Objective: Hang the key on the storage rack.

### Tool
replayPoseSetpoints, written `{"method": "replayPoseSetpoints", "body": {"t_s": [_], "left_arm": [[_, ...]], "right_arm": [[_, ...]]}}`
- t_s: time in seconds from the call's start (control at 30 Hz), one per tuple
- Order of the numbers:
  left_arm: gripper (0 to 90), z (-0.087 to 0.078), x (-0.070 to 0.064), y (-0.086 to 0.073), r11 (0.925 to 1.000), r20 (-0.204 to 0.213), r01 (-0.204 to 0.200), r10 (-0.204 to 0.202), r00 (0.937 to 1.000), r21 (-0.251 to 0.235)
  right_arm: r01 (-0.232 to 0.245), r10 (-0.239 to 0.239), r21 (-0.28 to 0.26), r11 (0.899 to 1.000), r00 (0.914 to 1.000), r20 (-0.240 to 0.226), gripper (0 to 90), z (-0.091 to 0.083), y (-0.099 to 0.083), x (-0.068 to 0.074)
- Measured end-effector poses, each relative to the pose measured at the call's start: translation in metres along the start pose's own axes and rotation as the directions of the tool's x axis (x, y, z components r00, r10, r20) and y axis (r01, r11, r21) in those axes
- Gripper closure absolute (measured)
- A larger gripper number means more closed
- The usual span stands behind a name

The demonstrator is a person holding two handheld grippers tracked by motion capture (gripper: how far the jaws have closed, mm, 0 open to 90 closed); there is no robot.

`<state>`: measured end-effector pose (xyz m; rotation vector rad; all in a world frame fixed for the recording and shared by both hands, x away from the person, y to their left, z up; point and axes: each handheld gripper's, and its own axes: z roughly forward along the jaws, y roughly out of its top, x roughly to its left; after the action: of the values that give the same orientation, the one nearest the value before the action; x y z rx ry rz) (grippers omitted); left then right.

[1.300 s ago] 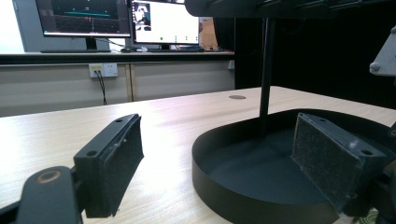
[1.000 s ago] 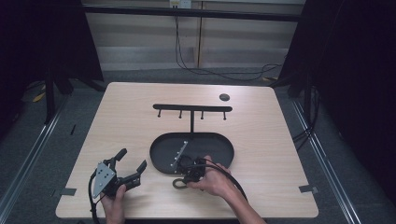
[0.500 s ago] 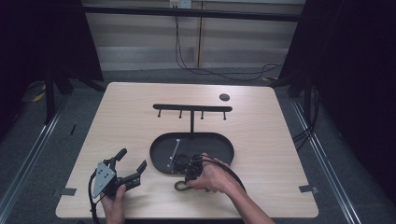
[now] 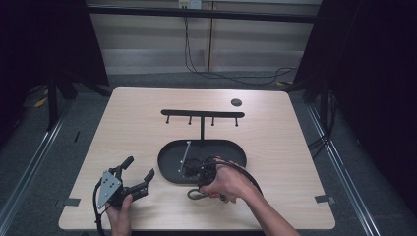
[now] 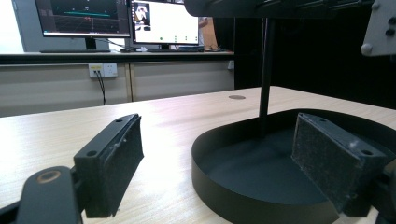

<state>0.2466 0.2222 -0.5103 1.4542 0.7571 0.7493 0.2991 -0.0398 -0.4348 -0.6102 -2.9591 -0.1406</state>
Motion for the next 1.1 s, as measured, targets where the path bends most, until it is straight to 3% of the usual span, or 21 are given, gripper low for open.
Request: {"method": "replayPoseSetpoints", "body": {"t_s": [0.5,0.9,1.1], "left_arm": [[16.1,0.000,0.000,0.000,1.0000,0.000,-0.001,0.001,1.0000,0.001],[16.1,0.000,0.000,0.000,1.0000,0.003,0.002,-0.002,1.0000,0.001],[16.0,0.000,0.000,0.000,1.0000,0.000,-0.001,0.001,1.0000,0.001]], "right_arm": [[0.004,-0.004,0.057,0.998,1.0000,-0.002,86.1,-0.031,-0.005,-0.005],[-0.005,0.005,0.013,1.000,0.9999,0.014,86.1,-0.068,-0.010,-0.008],[-0.002,0.002,0.018,1.000,0.9998,0.020,86.1,-0.086,-0.011,-0.008]]}}
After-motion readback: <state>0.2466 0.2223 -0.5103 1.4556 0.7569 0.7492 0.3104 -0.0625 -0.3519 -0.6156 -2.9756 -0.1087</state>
